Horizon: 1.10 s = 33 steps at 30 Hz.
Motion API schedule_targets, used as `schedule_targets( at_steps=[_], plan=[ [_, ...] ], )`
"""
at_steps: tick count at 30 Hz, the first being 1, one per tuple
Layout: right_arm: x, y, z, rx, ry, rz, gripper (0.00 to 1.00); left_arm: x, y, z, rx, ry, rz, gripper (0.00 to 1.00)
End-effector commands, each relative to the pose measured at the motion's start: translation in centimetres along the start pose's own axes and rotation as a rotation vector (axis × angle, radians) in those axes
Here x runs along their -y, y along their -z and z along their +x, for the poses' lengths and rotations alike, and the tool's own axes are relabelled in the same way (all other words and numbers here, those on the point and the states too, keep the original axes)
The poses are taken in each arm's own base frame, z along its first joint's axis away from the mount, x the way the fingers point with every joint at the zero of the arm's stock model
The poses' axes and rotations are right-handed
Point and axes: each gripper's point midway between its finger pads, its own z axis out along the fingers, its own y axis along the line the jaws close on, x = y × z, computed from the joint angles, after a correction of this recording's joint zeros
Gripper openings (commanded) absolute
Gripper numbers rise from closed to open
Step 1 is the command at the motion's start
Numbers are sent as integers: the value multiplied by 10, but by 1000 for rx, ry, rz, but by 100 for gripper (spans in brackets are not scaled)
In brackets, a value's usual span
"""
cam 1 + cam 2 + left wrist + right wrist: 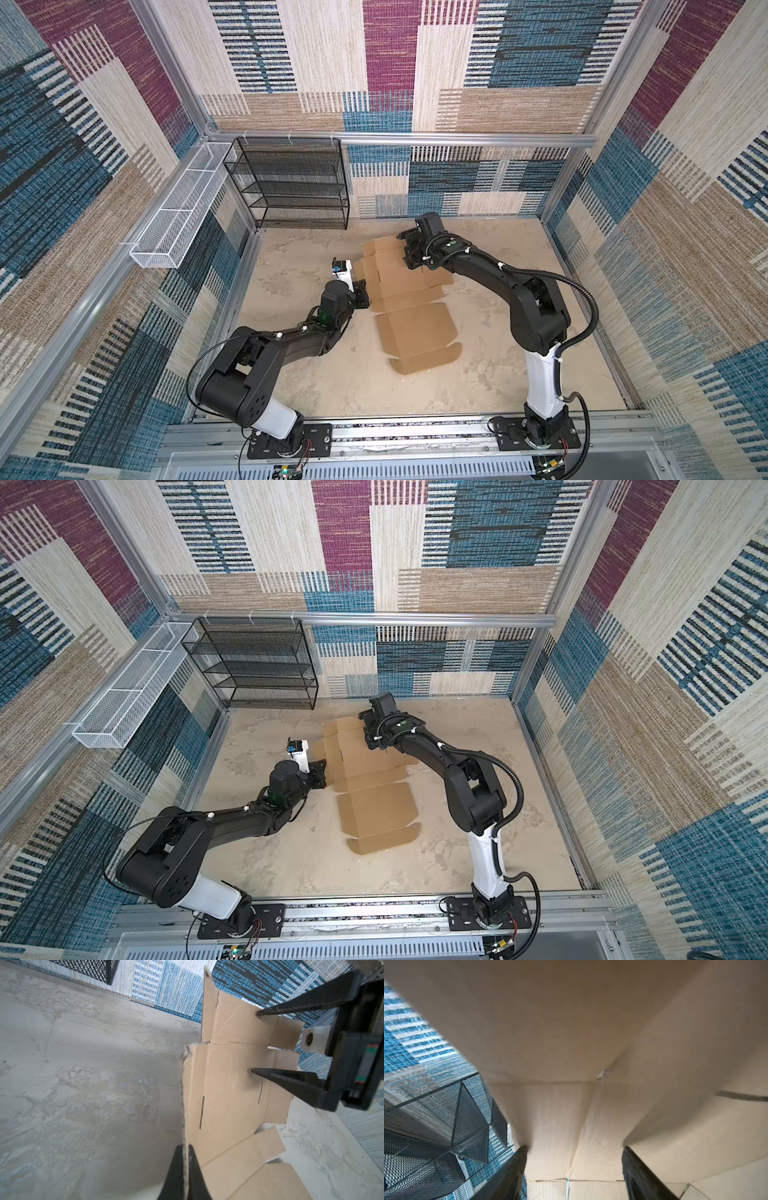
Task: Fold the paper box
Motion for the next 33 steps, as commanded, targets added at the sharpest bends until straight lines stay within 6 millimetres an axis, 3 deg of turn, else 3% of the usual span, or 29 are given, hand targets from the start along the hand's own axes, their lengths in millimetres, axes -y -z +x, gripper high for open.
schedule_targets(
  at_steps=[1,7,18,33],
  plan=[
    [-18,10,-6,35,6,-41,74,4,1,-13,52,-46,-5,0],
    [-22,18,-12,59,9,-44,74,9,1,-10,53,-55,-1,0],
    [-9,12,-21,58,-2,-10,72,9,8,-13,95,-70,-15,0],
    [-5,6,-18,31,23,-8,59,12,8,-14,102,-81,-13,0]
  ],
)
